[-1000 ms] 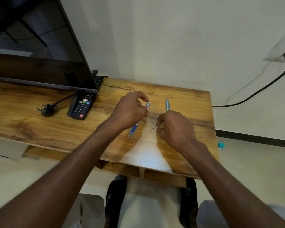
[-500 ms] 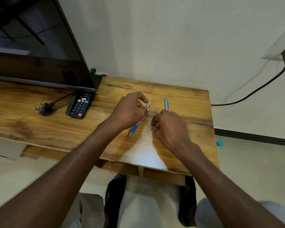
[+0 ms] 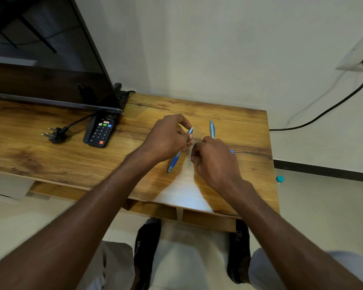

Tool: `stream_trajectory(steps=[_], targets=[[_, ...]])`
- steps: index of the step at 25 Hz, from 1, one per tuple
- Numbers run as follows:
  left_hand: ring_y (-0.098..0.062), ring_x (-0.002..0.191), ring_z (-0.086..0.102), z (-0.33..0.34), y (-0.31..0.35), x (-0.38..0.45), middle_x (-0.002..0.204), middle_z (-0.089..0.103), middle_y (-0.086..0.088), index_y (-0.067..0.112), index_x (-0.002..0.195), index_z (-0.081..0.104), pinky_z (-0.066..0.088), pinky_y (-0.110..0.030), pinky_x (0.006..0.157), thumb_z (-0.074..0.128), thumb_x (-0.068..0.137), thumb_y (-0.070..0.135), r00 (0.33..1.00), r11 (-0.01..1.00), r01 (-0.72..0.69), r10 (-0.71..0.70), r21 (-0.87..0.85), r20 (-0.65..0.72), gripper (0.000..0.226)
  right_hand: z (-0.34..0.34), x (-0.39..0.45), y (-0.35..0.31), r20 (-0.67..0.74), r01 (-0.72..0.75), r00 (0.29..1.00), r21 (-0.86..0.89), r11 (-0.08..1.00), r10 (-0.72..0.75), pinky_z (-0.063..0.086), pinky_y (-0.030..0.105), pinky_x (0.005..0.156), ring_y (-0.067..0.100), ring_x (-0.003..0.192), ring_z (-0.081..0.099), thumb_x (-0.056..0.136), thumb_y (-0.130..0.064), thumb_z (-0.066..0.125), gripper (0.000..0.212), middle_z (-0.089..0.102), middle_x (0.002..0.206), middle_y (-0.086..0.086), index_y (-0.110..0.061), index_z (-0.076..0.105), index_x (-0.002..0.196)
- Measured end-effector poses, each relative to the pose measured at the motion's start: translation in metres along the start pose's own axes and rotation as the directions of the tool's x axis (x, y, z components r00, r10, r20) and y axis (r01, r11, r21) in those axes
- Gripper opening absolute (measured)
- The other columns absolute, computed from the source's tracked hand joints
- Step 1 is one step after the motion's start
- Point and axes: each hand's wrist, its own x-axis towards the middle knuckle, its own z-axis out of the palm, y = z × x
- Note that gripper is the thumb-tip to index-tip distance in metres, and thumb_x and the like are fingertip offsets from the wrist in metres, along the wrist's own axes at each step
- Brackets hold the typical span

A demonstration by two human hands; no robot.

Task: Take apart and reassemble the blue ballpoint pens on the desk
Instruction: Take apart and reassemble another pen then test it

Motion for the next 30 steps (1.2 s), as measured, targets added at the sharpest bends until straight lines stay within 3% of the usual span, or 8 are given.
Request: stream_trajectory(steps=[3, 5, 8, 11, 14, 20, 26, 30], targets=[[-0.012, 0.074, 0.079, 0.0, 0.0, 0.001, 0.087, 0.081, 0.001, 0.016, 0.123, 0.066, 0.06, -0.028, 0.065, 0.071, 0.099, 0.016, 1.0, 1.0, -0.012, 0.012, -0.01, -0.011, 0.024, -0.005, 0.005, 0.0, -0.09, -0.038, 0.995, 0.129, 0.991, 0.05, 0.05, 0.033, 0.071, 0.017, 0.094, 0.063, 0.1, -0.022, 0.067, 0.01, 0.068, 0.099, -0.004, -0.021, 0.074, 0.106], [-0.011, 0.074, 0.078, 0.0, -0.002, 0.001, 0.086, 0.08, 0.001, 0.017, 0.121, 0.066, 0.058, -0.026, 0.064, 0.071, 0.1, 0.016, 1.0, 0.999, -0.015, 0.014, -0.031, -0.017, 0.022, -0.013, 0.01, 0.003, -0.116, -0.138, 0.975, 0.357, 0.924, 0.191, 0.053, 0.03, 0.066, 0.009, 0.081, 0.066, 0.098, -0.021, 0.07, 0.007, 0.072, 0.089, -0.009, -0.023, 0.076, 0.099], [-0.008, 0.072, 0.077, 0.002, -0.003, 0.003, 0.086, 0.08, 0.001, 0.017, 0.12, 0.067, 0.053, -0.021, 0.059, 0.07, 0.1, 0.016, 1.0, 0.998, -0.016, 0.015, -0.061, -0.017, 0.02, -0.026, 0.017, 0.012, -0.036, -0.269, 0.926, 0.634, 0.725, 0.375, 0.053, 0.026, 0.067, 0.005, 0.079, 0.07, 0.095, -0.017, 0.076, 0.009, 0.075, 0.082, -0.011, -0.023, 0.08, 0.09], [-0.009, 0.073, 0.078, 0.006, 0.002, 0.005, 0.088, 0.081, 0.001, 0.017, 0.119, 0.066, 0.052, -0.022, 0.061, 0.07, 0.1, 0.016, 1.0, 0.995, -0.018, 0.018, -0.103, 0.001, 0.019, -0.038, 0.016, 0.02, 0.11, -0.317, 0.892, 0.844, 0.433, 0.439, 0.055, 0.02, 0.07, 0.003, 0.088, 0.075, 0.094, -0.011, 0.077, 0.01, 0.081, 0.092, -0.006, -0.019, 0.083, 0.096], [-0.014, 0.075, 0.08, 0.011, 0.009, 0.006, 0.089, 0.081, -0.002, 0.016, 0.118, 0.066, 0.055, -0.024, 0.062, 0.068, 0.101, 0.014, 0.999, 0.986, -0.027, 0.034, -0.166, 0.041, 0.017, -0.045, 0.015, 0.025, 0.181, -0.342, 0.881, 0.882, 0.324, 0.437, 0.048, 0.012, 0.061, -0.01, 0.07, 0.066, 0.097, -0.006, 0.072, 0.017, 0.08, 0.097, -0.004, -0.016, 0.083, 0.104], [-0.016, 0.078, 0.08, 0.017, 0.015, 0.006, 0.09, 0.081, -0.003, 0.017, 0.121, 0.066, 0.059, -0.023, 0.062, 0.067, 0.102, 0.012, 0.995, 0.975, -0.047, 0.065, -0.215, 0.08, 0.02, -0.05, 0.015, 0.033, 0.252, -0.371, 0.868, 0.901, 0.223, 0.427, 0.044, 0.021, 0.056, 0.005, 0.07, 0.053, 0.101, -0.006, 0.065, 0.024, 0.075, 0.095, -0.004, -0.02, 0.084, 0.103], [-0.017, 0.077, 0.08, 0.017, 0.017, 0.003, 0.089, 0.081, -0.004, 0.014, 0.122, 0.066, 0.051, -0.013, 0.054, 0.067, 0.102, 0.011, 0.994, 0.969, -0.045, 0.067, -0.241, 0.085, 0.02, -0.051, 0.016, 0.036, 0.311, -0.372, 0.849, 0.926, 0.065, 0.426, 0.04, 0.026, 0.055, 0.011, 0.071, 0.059, 0.099, -0.004, 0.066, 0.02, 0.078, 0.097, 0.006, -0.013, 0.08, 0.11], [-0.013, 0.076, 0.079, 0.016, 0.02, 0.002, 0.089, 0.081, -0.002, 0.017, 0.12, 0.067, 0.05, -0.011, 0.054, 0.067, 0.102, 0.01, 0.991, 0.971, -0.06, 0.086, -0.231, 0.106, 0.02, -0.054, 0.016, 0.036, 0.31, -0.364, 0.838, 0.931, 0.036, 0.449, 0.041, 0.027, 0.055, 0.013, 0.072, 0.062, 0.096, -0.005, 0.071, 0.018, 0.082, 0.103, 0.011, -0.011, 0.078, 0.111]])
